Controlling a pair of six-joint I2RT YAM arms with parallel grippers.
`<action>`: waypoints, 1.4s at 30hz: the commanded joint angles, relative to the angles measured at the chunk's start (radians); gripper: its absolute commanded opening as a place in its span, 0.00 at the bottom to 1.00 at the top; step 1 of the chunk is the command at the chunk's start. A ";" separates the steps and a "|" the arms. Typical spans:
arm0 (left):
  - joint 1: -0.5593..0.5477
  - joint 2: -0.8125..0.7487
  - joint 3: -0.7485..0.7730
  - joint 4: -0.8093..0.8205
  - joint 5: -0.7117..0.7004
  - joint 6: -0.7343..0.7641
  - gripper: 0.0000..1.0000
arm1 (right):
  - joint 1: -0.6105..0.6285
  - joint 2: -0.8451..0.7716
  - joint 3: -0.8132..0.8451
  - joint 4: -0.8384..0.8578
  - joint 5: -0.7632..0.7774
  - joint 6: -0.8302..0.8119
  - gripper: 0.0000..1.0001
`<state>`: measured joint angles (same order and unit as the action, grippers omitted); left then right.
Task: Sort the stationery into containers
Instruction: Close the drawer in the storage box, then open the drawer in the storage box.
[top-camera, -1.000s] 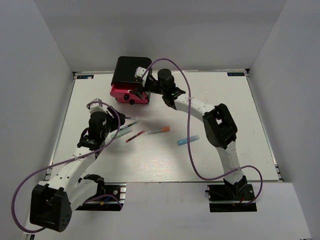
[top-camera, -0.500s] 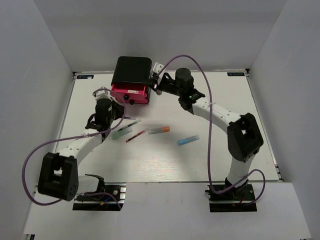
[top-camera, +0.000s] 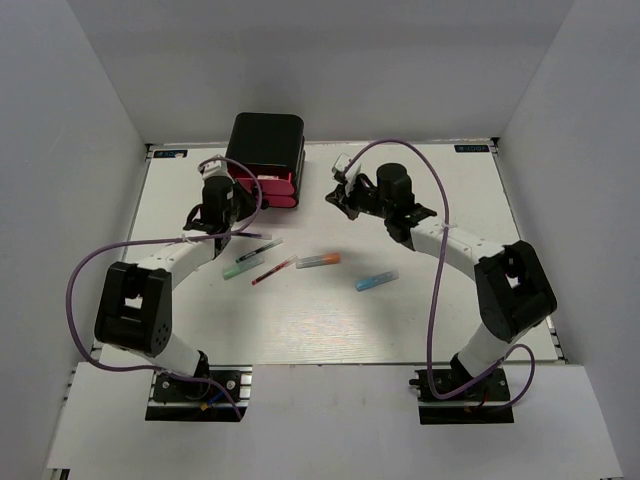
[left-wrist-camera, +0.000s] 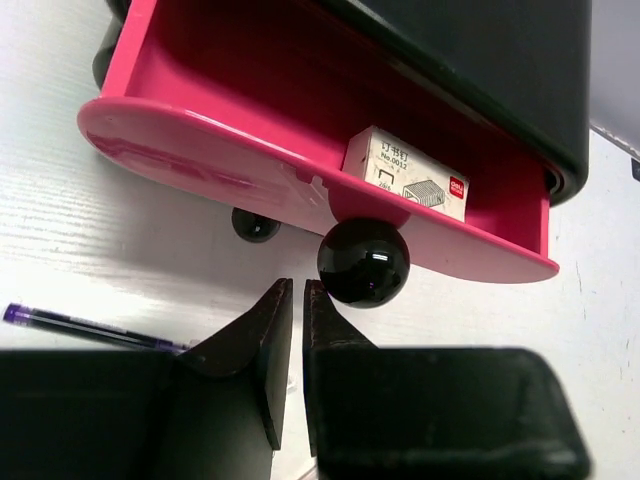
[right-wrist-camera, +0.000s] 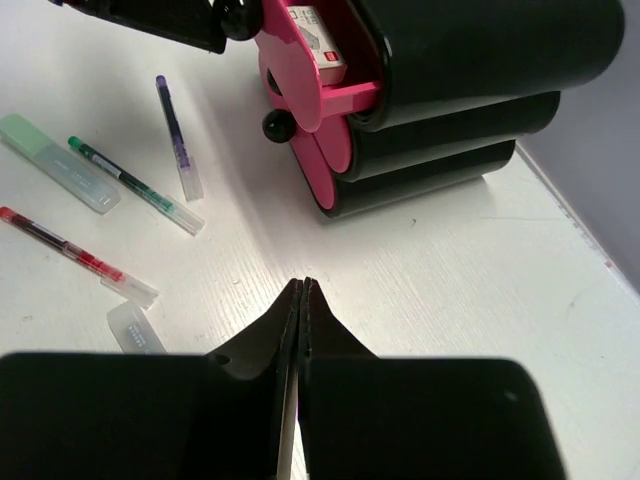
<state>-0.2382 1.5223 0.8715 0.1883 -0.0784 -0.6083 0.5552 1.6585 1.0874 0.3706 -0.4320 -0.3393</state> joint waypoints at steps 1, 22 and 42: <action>0.004 0.004 0.057 0.033 0.023 0.012 0.22 | -0.012 -0.055 -0.003 0.034 0.001 0.016 0.00; 0.004 0.121 0.207 0.002 -0.003 0.021 0.24 | -0.046 -0.092 -0.067 0.028 -0.019 0.034 0.01; 0.004 0.090 0.112 0.013 0.052 0.105 0.65 | -0.051 -0.112 -0.127 0.034 -0.022 0.023 0.08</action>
<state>-0.2375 1.6096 0.9306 0.1932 -0.0132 -0.5354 0.5098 1.5867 0.9665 0.3679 -0.4465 -0.3202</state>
